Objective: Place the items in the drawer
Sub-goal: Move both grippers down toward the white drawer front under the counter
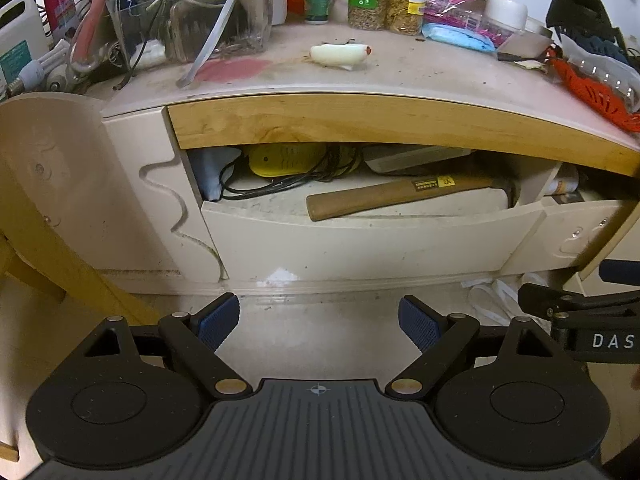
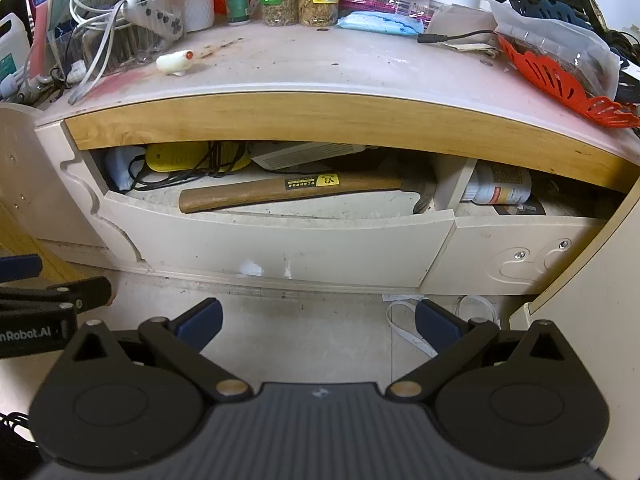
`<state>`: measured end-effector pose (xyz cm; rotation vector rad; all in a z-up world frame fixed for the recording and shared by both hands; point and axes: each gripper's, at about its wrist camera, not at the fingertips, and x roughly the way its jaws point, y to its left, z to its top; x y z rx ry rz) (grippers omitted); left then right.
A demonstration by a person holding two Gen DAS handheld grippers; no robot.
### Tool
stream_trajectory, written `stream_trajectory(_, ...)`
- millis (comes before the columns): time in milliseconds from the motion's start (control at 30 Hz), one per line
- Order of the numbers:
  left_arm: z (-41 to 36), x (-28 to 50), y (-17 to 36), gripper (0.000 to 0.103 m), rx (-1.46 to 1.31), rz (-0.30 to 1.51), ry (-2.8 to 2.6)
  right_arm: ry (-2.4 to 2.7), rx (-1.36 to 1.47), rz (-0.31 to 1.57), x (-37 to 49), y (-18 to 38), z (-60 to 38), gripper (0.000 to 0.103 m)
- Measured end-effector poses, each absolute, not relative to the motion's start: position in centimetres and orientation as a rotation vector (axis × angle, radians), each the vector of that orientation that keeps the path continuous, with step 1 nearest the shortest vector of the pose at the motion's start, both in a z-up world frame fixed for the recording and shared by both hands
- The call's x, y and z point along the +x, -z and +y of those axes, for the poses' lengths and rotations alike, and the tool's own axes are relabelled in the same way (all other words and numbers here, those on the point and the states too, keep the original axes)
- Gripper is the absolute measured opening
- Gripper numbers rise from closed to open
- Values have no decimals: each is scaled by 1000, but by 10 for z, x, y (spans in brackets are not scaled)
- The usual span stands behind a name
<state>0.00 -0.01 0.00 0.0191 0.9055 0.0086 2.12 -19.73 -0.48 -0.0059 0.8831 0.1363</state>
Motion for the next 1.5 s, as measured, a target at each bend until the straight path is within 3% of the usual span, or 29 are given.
stream_trajectory(1500, 1, 3, 3, 88, 20, 917, -27, -129, 8, 890, 21, 5, -201, 103)
